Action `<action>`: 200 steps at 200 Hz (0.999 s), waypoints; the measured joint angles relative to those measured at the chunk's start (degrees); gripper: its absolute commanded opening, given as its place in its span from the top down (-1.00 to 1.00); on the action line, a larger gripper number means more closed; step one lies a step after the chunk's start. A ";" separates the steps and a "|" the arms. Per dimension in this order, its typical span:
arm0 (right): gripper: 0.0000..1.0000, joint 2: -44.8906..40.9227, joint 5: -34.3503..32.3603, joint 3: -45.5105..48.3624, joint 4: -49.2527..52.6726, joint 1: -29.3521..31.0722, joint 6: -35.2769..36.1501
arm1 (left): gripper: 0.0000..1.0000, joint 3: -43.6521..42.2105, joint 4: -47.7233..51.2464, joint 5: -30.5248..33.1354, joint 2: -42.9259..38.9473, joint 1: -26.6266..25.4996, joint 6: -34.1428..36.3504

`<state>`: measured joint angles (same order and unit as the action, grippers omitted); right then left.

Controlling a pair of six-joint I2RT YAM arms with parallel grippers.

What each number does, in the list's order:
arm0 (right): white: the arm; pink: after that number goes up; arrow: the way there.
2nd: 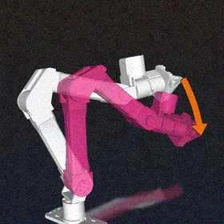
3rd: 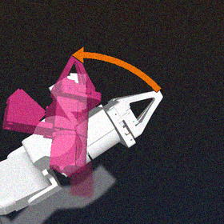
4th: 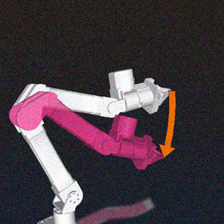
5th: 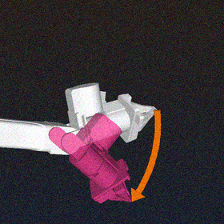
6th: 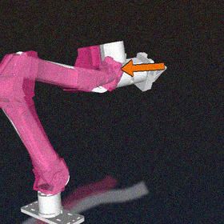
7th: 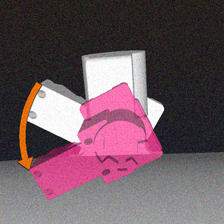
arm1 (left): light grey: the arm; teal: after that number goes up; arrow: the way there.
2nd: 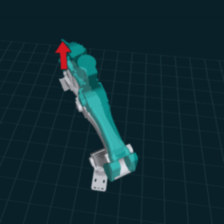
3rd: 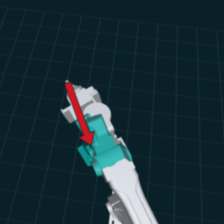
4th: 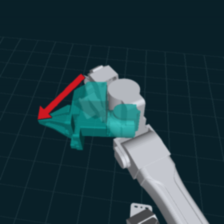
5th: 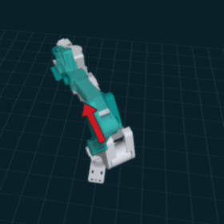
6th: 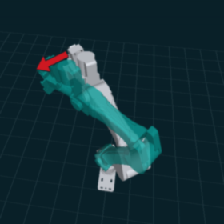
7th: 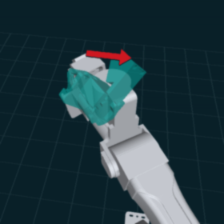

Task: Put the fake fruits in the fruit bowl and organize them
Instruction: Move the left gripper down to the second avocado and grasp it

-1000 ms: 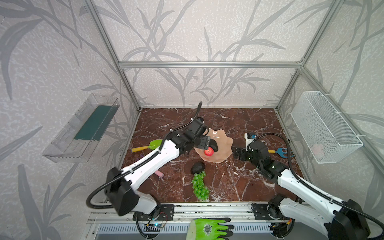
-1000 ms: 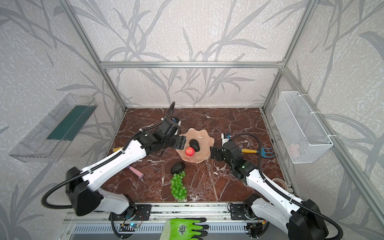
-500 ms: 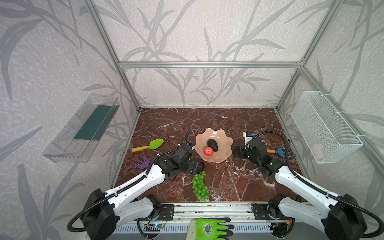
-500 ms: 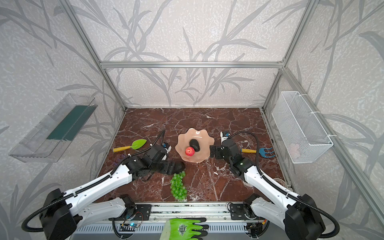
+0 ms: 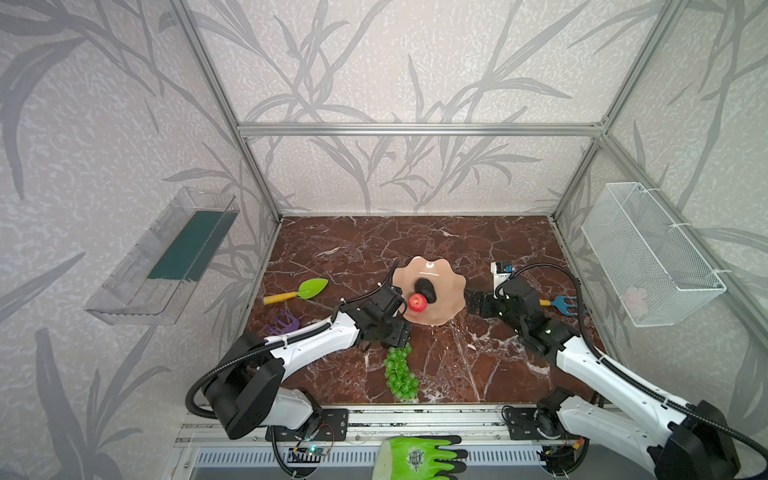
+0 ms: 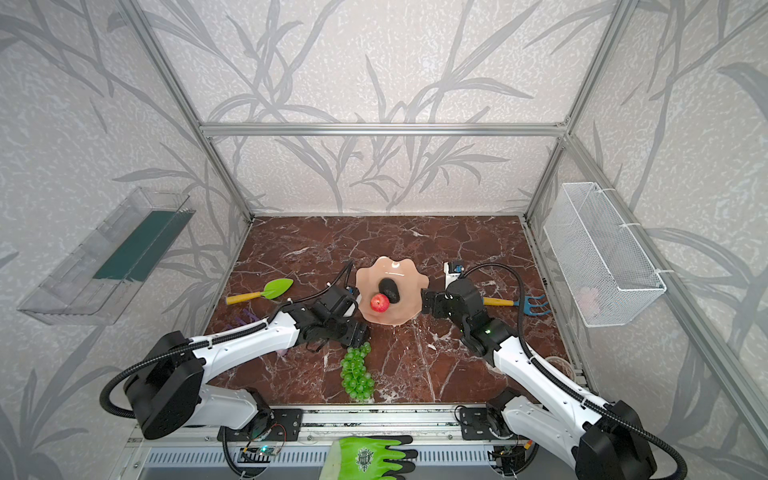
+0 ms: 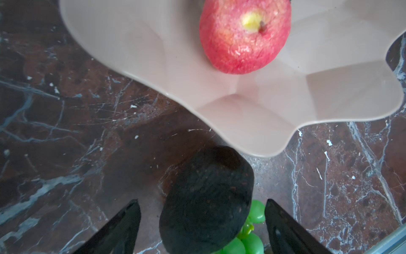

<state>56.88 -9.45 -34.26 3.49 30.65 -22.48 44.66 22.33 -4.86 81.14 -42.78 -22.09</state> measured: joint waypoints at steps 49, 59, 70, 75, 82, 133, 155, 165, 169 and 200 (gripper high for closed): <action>-0.98 0.07 0.04 0.04 0.26 -0.28 0.00 | -0.52 0.00 -0.11 -0.72 1.42 -0.31 0.02; -0.98 0.09 0.07 0.04 0.26 -0.28 0.00 | -0.44 0.00 0.26 -0.28 1.31 -0.31 0.04; -0.99 0.09 0.07 0.07 0.24 -0.28 -0.02 | -0.37 0.00 0.70 0.37 1.05 -0.31 0.11; -0.98 0.09 0.07 0.07 0.24 -0.28 -0.02 | -0.34 0.00 0.94 0.63 0.85 -0.31 0.15; -0.98 0.15 0.07 0.07 0.24 -0.28 -0.02 | -0.30 0.00 1.33 0.94 0.61 -0.31 0.15; -0.99 0.57 0.11 0.33 0.20 -0.28 -0.07 | -0.15 -0.57 2.60 1.99 -0.07 -0.31 0.46; -0.98 0.57 0.11 0.37 0.20 -0.28 -0.15 | -0.10 -0.68 3.15 2.40 -0.07 -0.31 0.46; -0.99 0.57 0.11 0.37 0.17 -0.28 -0.17 | -0.04 -0.66 3.32 2.62 -0.13 -0.31 0.46; -0.99 0.57 0.11 0.37 0.17 -0.28 -0.20 | -0.02 -0.66 3.48 2.73 -0.24 -0.31 0.48; -0.99 0.59 0.11 0.37 0.17 -0.28 -0.22 | 0.06 -0.66 5.64 3.41 -3.72 -0.31 0.44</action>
<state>57.47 -9.34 -33.89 3.66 30.37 -22.70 44.01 27.97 -1.45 77.43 -43.09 -21.65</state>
